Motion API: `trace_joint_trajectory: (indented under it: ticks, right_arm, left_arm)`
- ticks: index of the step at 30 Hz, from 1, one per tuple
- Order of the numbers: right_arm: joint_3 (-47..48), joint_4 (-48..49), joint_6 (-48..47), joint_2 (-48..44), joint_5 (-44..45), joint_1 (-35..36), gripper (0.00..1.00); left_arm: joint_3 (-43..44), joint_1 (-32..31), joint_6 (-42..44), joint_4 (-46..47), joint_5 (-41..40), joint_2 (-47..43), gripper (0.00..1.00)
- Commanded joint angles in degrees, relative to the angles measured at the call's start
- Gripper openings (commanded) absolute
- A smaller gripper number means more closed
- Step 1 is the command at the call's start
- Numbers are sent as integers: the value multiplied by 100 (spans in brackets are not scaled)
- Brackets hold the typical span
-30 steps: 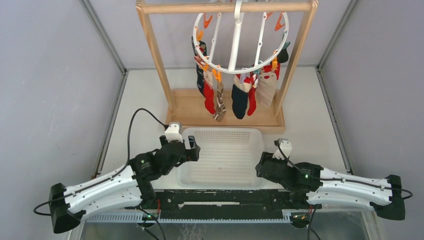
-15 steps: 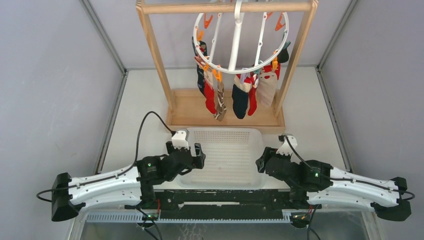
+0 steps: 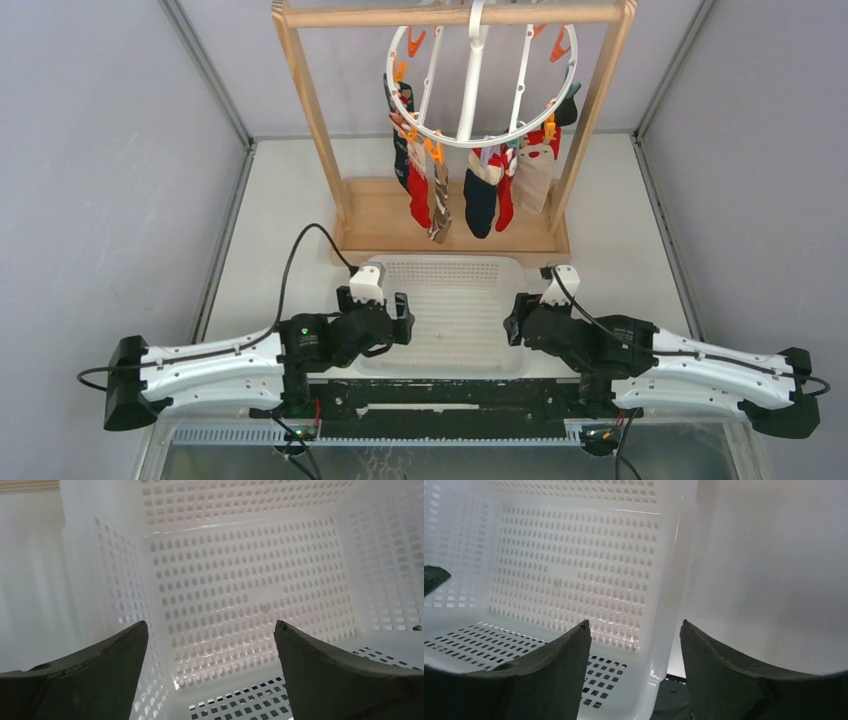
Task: Remove the socks clipped to the hanger
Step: Adjust the bin at the center of the board.
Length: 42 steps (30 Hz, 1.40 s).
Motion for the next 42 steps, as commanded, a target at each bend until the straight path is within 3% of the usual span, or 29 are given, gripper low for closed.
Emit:
trace_joint_trajectory:
  ticks: [1, 9, 18, 42]
  right_arm:
    - [422, -94, -159, -257, 339, 53, 75]
    - [438, -85, -262, -879, 69, 51, 76]
    - [484, 242, -557, -706, -207, 51, 76]
    - [487, 289, -457, -518, -306, 58, 77]
  left_arm:
    - [495, -285, -250, -144, -300, 208, 100]
    - [855, -919, -588, -361, -534, 533, 100]
    - [1068, -1457, -1006, -420, -561, 1229, 100]
    - [452, -2379, -2414, -856, -713, 1033, 100]
